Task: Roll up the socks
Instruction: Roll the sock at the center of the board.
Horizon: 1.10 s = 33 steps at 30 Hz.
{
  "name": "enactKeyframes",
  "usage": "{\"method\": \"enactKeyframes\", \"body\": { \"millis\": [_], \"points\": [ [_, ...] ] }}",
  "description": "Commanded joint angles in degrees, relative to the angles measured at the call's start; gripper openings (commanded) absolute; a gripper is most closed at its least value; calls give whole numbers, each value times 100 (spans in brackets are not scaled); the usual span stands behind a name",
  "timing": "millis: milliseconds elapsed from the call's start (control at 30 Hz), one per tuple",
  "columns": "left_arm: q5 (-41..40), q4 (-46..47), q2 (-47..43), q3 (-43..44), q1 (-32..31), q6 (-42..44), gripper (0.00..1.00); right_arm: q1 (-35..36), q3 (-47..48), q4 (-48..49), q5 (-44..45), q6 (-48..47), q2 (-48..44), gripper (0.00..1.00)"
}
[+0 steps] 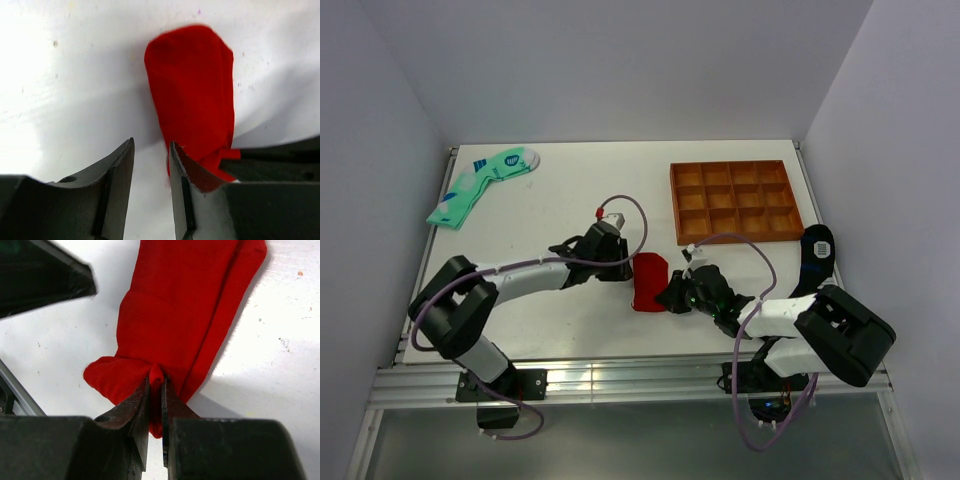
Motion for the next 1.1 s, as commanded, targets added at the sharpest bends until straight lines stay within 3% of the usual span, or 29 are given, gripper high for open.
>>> {"method": "enactKeyframes", "body": {
  "millis": [0, 233, 633, 700, 900, 1067],
  "points": [
    [219, 601, 433, 373, 188, 149, 40, -16, 39, -413, 137, -96, 96, 0],
    [958, 1102, 1006, 585, 408, 369, 40, -16, 74, -422, 101, -122, 104, 0],
    [1503, 971, 2008, 1183, 452, 518, 39, -7, 47, -386, 57, -122, 78, 0],
    [1521, 1015, 2079, 1165, 452, 483, 33, -16, 38, -386, 58, -122, 87, 0],
    [1530, 1006, 2202, 1156, 452, 422, 1, -16, 47, -386, 66, -122, 96, 0],
    [1048, 1050, 1755, 823, 478, 211, 0, -7, 179, -588, 75, -158, 34, 0]
  ]
}}
